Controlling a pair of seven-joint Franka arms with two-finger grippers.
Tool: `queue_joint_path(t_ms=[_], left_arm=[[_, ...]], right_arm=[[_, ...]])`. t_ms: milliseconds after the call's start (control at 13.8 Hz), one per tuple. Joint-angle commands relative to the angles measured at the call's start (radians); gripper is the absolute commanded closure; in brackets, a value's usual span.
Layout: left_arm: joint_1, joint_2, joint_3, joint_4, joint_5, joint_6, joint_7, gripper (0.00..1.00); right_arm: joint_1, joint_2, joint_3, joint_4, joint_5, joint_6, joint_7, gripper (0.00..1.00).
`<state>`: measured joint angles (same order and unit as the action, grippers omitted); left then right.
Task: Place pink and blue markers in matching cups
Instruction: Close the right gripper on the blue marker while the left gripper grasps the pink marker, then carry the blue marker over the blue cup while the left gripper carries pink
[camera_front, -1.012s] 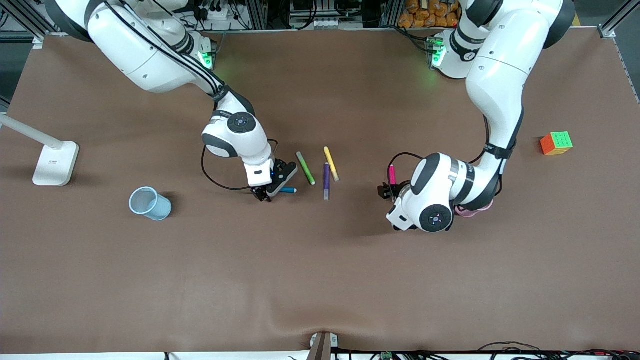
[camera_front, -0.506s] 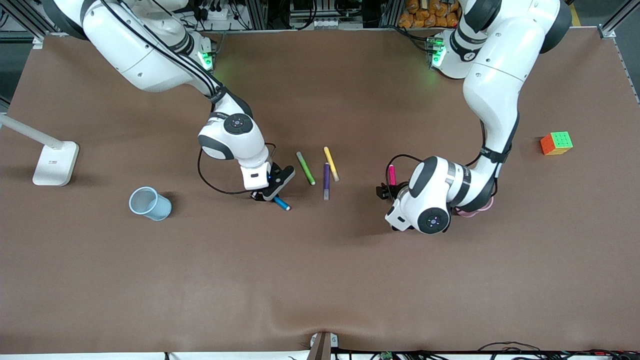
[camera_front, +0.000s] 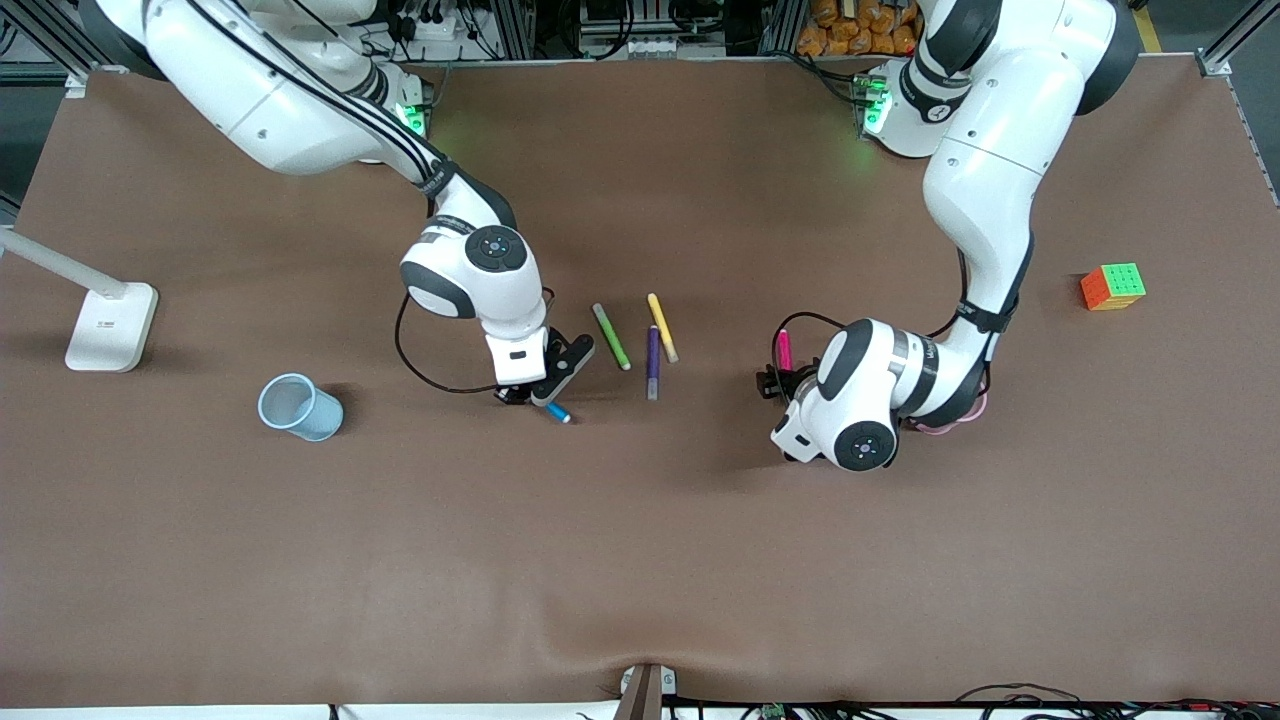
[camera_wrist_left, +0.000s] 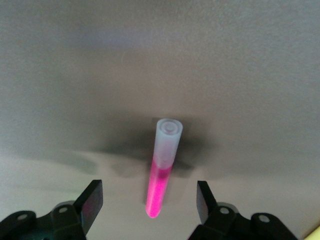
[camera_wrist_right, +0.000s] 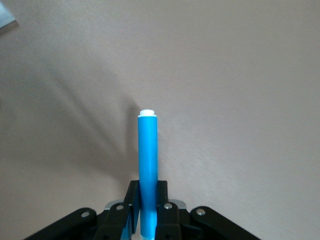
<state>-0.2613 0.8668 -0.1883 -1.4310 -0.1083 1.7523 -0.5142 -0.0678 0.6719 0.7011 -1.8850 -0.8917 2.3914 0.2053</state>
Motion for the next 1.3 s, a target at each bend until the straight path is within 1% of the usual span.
queue_joint_path(t_ms=[0,72,145,217,289,361,506,651,723,795,940,1084,1229], left_arm=[[-0.003,0.024,0.004,0.020,-0.005,0.003,0.013,0.33],[0.000,0.028,0.004,0.021,-0.010,0.003,0.028,0.43],[0.000,0.028,0.004,0.020,-0.008,0.003,0.036,0.58],[-0.009,0.029,0.006,0.020,-0.005,0.003,0.037,0.74],[-0.010,0.029,0.007,0.020,-0.004,0.003,0.037,0.90],[-0.009,0.029,0.007,0.020,-0.005,0.004,0.037,1.00],[0.003,0.026,0.010,0.015,-0.005,0.024,0.039,1.00],[0.002,0.014,0.015,0.017,-0.002,0.024,0.037,1.00],[-0.009,0.000,0.017,0.018,0.043,0.024,0.036,1.00],[-0.010,-0.024,0.009,0.023,0.112,0.024,0.019,1.00],[0.003,-0.073,0.004,0.026,0.139,0.024,0.020,1.00],[0.010,-0.138,0.013,0.026,0.145,0.023,0.036,1.00],[0.008,-0.202,0.015,0.026,0.188,0.023,0.034,1.00]], right_arm=[[-0.105,0.005,0.118,0.027,-0.010,-0.148,-0.079,1.00],[-0.121,0.000,0.145,0.049,-0.001,-0.235,-0.101,1.00],[-0.136,-0.003,0.179,0.079,0.019,-0.324,-0.128,1.00],[-0.144,-0.012,0.199,0.108,0.043,-0.404,-0.153,1.00],[-0.142,-0.024,0.201,0.131,0.065,-0.469,-0.164,1.00],[-0.142,-0.043,0.201,0.142,0.088,-0.509,-0.167,1.00],[-0.144,-0.075,0.198,0.144,0.125,-0.544,-0.193,1.00],[-0.144,-0.100,0.190,0.153,0.137,-0.596,-0.217,1.00],[-0.144,-0.104,0.190,0.174,0.143,-0.641,-0.236,1.00],[-0.144,-0.106,0.184,0.206,0.181,-0.694,-0.272,1.00],[-0.136,-0.142,0.129,0.254,0.262,-0.738,-0.331,1.00],[-0.129,-0.184,0.063,0.256,0.331,-0.738,-0.391,1.00],[-0.106,-0.227,-0.016,0.254,0.378,-0.744,-0.458,1.00]])
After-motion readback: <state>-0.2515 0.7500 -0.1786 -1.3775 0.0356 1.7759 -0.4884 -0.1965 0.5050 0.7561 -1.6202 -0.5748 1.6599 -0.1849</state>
